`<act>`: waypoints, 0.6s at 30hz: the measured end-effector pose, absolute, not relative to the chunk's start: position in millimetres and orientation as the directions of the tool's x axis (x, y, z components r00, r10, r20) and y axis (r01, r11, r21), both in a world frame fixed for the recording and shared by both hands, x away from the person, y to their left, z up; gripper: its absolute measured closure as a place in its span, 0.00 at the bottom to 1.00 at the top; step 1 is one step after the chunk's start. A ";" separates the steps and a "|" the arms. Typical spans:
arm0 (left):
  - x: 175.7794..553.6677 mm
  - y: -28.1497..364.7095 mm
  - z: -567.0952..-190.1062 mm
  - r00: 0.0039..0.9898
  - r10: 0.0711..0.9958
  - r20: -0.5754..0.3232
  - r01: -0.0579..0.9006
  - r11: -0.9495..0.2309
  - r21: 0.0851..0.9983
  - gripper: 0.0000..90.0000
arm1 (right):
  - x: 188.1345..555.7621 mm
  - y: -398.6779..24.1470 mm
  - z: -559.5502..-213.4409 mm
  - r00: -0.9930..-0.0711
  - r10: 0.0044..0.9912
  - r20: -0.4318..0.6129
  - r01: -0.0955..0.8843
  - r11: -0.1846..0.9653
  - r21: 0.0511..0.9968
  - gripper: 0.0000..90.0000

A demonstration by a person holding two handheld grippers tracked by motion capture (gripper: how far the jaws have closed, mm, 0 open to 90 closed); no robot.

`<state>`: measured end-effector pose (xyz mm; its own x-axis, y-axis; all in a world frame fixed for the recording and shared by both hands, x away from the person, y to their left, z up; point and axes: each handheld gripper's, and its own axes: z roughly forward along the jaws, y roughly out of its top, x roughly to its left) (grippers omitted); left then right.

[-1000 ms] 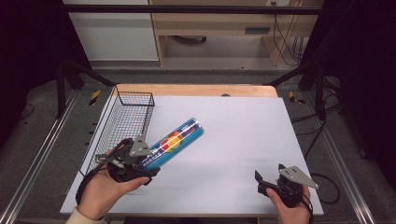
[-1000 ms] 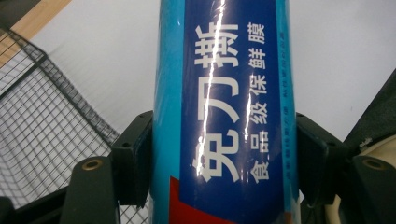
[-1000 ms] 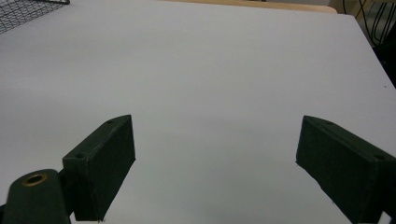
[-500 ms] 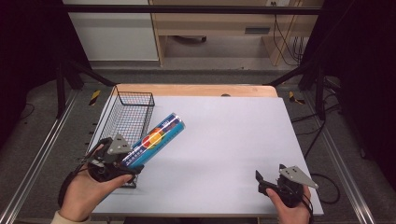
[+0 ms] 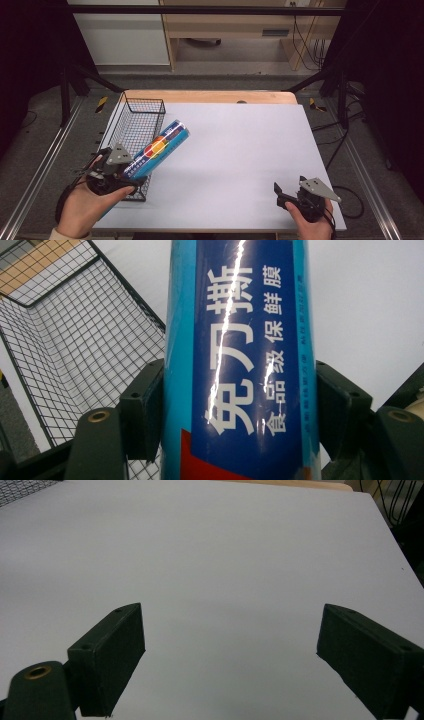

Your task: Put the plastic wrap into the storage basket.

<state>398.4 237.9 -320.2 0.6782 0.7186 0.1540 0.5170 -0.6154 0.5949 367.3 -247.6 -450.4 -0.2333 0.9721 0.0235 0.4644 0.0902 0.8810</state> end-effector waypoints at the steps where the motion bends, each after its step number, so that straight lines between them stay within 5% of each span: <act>1: 398.5 238.3 -320.2 0.678 0.719 0.152 0.518 -0.614 0.595 0.36 | 367.2 -247.6 -450.4 -0.233 0.972 0.023 0.464 0.090 0.881 0.13; 18: 398.0 245.5 -322.4 0.662 0.734 0.149 0.535 -0.603 0.592 0.36 | 367.2 -247.7 -450.4 -0.233 0.972 0.023 0.464 0.090 0.881 0.14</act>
<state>398.0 245.5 -322.4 0.6622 0.7344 0.1490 0.5352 -0.6027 0.5919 367.2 -247.7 -450.4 -0.2326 0.9723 0.0228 0.4637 0.0902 0.8814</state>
